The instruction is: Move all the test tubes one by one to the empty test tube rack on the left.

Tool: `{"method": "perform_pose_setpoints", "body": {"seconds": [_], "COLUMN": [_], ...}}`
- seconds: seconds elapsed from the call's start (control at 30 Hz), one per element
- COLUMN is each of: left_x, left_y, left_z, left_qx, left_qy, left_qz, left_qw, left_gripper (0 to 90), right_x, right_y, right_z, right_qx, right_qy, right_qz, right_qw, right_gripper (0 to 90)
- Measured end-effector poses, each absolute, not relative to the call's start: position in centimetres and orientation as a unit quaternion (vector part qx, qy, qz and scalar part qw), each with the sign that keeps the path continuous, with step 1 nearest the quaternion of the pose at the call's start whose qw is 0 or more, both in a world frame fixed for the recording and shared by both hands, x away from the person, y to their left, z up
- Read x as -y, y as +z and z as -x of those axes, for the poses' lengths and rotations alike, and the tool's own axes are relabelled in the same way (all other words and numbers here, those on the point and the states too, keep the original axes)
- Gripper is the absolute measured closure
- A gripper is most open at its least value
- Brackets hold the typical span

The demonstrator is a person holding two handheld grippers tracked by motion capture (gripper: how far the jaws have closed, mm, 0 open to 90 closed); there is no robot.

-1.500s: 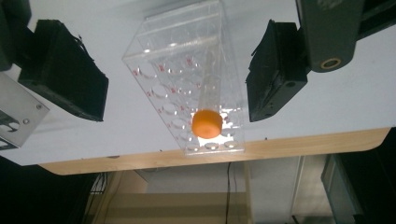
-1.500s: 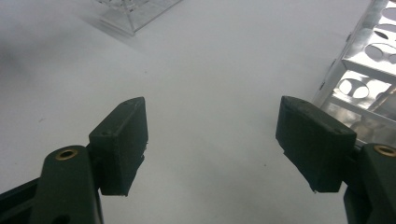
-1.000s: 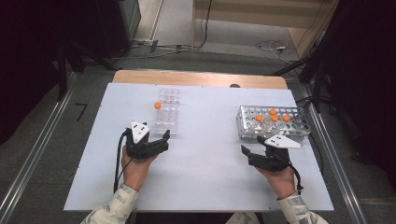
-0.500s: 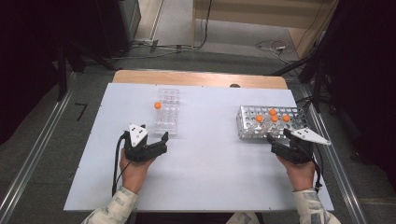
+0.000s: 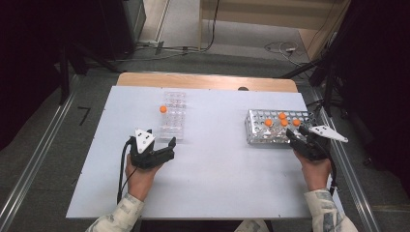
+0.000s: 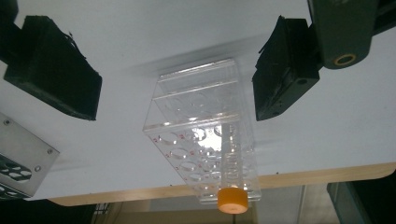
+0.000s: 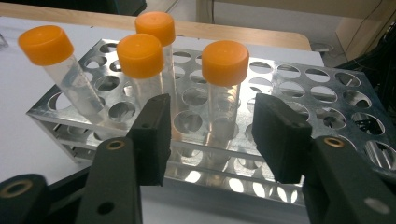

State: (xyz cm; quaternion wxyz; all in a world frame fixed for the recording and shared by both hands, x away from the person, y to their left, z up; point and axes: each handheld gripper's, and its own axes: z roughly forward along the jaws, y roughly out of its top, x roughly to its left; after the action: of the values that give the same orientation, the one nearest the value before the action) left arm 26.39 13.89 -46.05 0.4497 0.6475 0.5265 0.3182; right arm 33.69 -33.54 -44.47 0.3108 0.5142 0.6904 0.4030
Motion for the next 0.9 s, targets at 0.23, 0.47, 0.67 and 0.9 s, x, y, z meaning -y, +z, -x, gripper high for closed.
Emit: {"method": "perform_pose_setpoints", "body": {"seconds": [0.23, 0.47, 0.67, 0.9], "left_x": [-13.8, -13.8, -13.8, -13.7], "left_y": [-46.2, -46.2, -46.2, -46.2], "left_z": [-26.4, -26.5, -26.4, -26.4], "left_qx": [-0.525, -0.526, -0.526, -0.525], "left_qy": [0.317, 0.316, 0.315, 0.314], "left_qz": [-0.650, -0.650, -0.650, -0.651], "left_qw": [0.448, 0.449, 0.450, 0.449], "left_gripper": [15.9, 15.9, 15.9, 15.9], "right_x": [33.7, 33.6, 33.6, 33.8], "right_y": [-45.0, -45.2, -45.4, -44.6], "right_z": [-34.6, -35.1, -35.5, -35.2], "right_qx": [-0.690, -0.689, -0.691, -0.681], "right_qy": [0.399, 0.401, 0.398, 0.406], "right_qz": [-0.520, -0.519, -0.518, -0.517], "right_qw": [0.307, 0.308, 0.311, 0.321], "right_gripper": [55.9, 60.9, 67.8, 71.4]}}
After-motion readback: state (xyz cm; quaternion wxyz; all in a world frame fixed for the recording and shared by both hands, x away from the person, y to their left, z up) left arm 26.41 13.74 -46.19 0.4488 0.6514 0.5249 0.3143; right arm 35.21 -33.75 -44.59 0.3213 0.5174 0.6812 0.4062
